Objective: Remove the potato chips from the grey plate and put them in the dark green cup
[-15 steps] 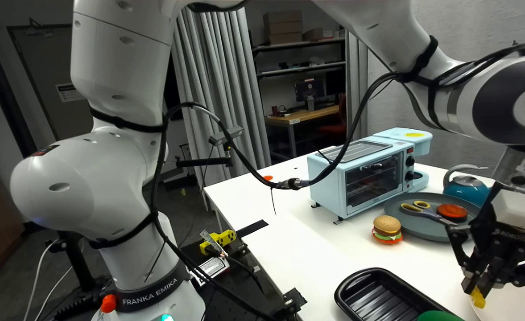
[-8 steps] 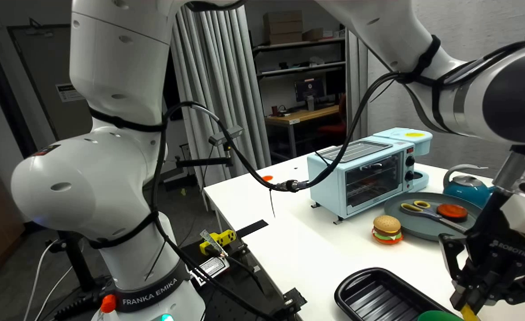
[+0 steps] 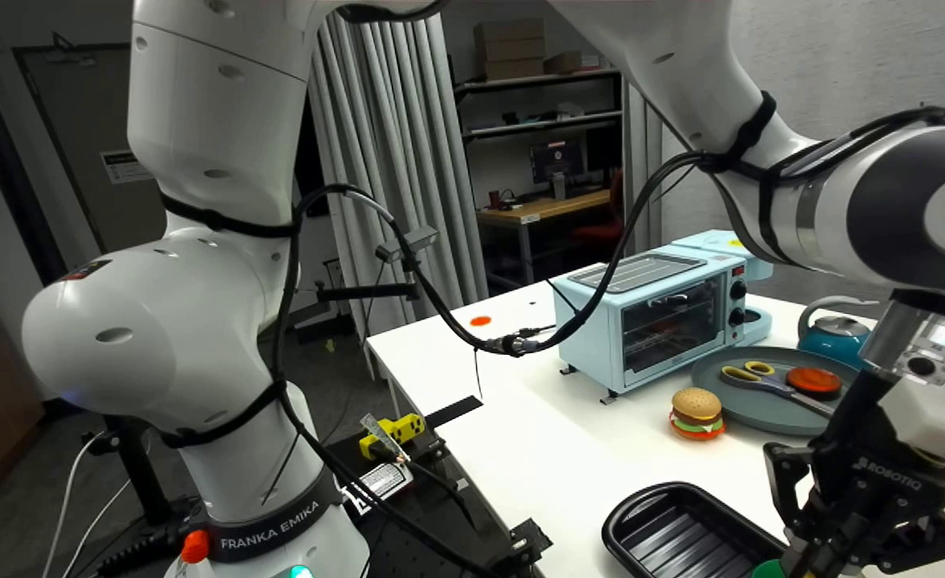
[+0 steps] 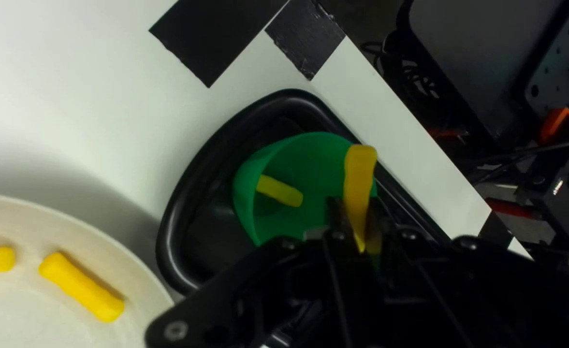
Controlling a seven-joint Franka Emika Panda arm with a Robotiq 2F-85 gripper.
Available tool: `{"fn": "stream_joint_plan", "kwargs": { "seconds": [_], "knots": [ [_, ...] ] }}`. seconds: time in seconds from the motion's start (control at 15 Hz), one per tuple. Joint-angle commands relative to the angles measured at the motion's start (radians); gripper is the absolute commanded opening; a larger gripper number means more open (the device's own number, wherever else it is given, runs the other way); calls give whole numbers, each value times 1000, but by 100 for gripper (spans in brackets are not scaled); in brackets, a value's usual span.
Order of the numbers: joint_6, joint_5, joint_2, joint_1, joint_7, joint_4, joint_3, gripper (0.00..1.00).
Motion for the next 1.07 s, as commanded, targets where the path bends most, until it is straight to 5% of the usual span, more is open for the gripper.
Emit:
{"fn": "stream_joint_plan", "kwargs": {
  "seconds": [0.0, 0.47, 1.0],
  "knots": [
    [-9, -21, 0, 29, -22, -5, -12, 44],
    [96, 0, 26, 37, -2, 17, -11, 98],
    [393, 95, 162, 9, 143, 187, -2, 100]
  ]
}}
